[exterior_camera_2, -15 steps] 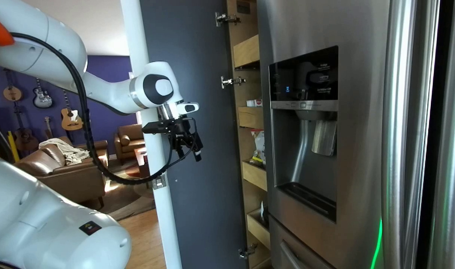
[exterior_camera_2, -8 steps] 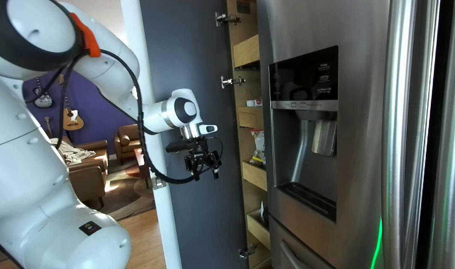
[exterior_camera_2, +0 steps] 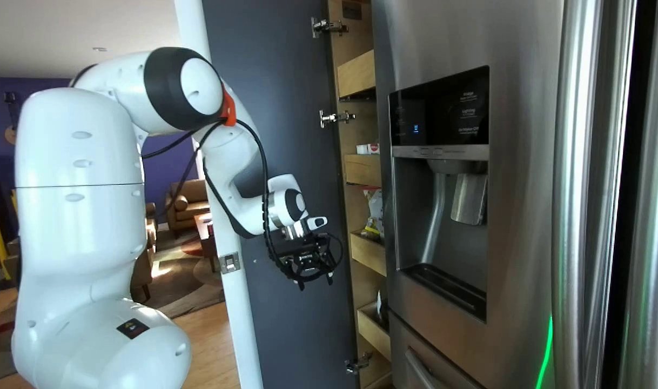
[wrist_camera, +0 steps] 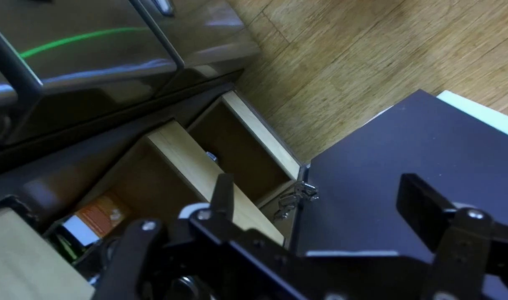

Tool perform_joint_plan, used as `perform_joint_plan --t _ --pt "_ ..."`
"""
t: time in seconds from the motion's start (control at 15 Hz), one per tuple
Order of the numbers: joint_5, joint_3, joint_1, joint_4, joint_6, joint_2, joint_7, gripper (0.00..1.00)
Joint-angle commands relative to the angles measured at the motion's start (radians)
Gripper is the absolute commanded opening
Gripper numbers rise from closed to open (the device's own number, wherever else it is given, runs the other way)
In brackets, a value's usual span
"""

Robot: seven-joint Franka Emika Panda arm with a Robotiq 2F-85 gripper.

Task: Pull out the second drawer from the bottom

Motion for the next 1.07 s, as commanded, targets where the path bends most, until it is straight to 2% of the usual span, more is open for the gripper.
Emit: perform_joint_plan --t 0.0,0.27,0.33,0.53,0.87,1.0 --pt "-0.064 -0.067 0.039 0.098 0.124 0.193 -0.077 1.0" --pt "-0.111 -0.142 0.088 0.218 0.266 0.375 -0.103 1.0" --pt "-0.053 -0.131 0.087 0.137 0.23 0.277 -0.11 1.0" --pt "-0.057 -0.156 0.104 0.203 0.262 0.364 -0.12 1.0" --pt "-0.057 -0.157 0.108 0.22 0.262 0.373 -0.123 1.0" --pt "-0.07 -0.165 0.109 0.281 0.243 0.426 -0.172 1.0"
